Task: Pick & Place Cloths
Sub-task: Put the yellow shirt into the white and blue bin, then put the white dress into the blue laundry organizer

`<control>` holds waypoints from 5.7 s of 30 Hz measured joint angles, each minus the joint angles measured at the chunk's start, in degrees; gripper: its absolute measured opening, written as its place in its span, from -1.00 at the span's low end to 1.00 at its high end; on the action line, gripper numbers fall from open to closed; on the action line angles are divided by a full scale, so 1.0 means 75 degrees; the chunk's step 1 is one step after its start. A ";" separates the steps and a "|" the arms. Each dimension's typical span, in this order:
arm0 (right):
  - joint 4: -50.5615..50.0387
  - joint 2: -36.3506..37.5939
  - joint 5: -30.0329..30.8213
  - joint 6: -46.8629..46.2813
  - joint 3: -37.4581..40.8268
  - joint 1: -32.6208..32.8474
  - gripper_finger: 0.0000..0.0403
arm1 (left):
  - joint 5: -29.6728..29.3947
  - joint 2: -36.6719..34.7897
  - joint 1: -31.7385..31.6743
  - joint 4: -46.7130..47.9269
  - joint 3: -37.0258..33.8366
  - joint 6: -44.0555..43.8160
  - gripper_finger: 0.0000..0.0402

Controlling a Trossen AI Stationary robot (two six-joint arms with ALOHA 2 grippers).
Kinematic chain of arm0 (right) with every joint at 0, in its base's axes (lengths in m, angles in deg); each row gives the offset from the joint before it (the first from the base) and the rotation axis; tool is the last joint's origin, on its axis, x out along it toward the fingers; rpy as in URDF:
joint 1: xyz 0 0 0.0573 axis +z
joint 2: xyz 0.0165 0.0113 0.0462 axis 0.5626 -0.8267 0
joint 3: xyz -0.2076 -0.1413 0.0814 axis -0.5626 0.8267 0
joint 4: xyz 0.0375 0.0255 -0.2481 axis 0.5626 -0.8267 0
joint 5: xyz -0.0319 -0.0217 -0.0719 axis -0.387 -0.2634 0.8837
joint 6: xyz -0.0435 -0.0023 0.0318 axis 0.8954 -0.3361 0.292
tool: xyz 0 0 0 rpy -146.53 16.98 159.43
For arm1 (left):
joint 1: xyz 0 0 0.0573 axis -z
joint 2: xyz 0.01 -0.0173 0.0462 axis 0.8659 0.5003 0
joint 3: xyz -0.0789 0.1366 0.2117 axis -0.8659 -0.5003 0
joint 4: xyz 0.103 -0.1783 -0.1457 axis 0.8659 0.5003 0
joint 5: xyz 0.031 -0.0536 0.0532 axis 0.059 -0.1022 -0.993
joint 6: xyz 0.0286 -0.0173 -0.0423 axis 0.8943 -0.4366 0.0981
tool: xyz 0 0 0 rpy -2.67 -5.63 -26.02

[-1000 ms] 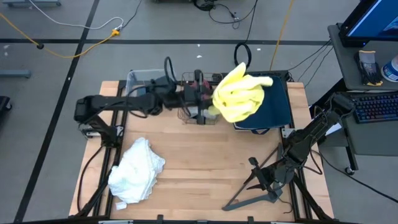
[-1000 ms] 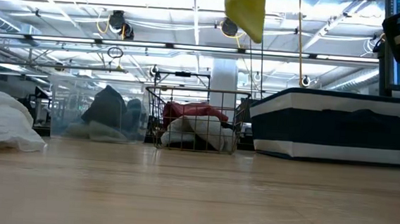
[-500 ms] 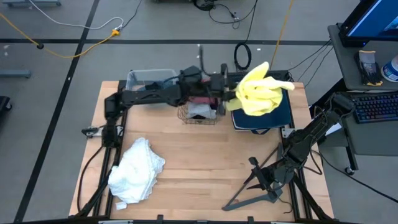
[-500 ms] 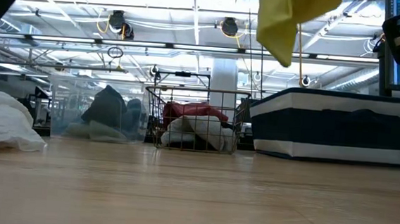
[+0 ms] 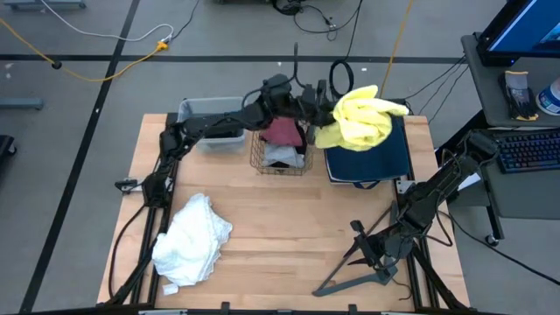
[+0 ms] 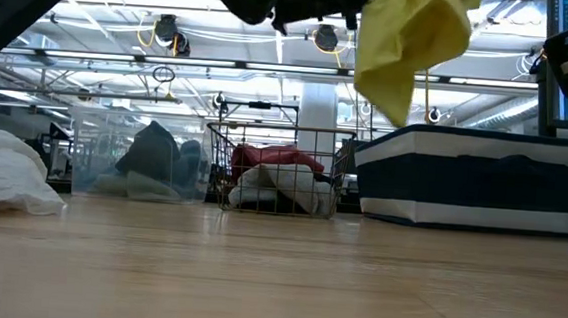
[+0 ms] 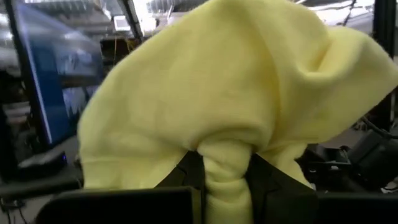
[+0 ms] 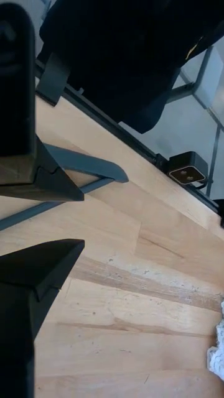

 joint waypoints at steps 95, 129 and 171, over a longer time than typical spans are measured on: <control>0.0119 0.0001 0.0224 0.0058 0.0006 -0.0003 -0.50 | -0.3867 -0.1505 0.1870 0.7222 -0.0010 0.0010 -0.41; 0.0582 0.0001 0.0152 0.0491 0.0006 -0.0003 -0.50 | -0.6320 -0.3222 0.6296 1.5369 -0.2846 -0.8914 -0.66; 0.0708 0.0000 -0.0010 0.0405 -0.0002 0.0000 -0.50 | -0.4428 -0.3620 0.7609 1.0031 -0.8505 -1.3429 0.93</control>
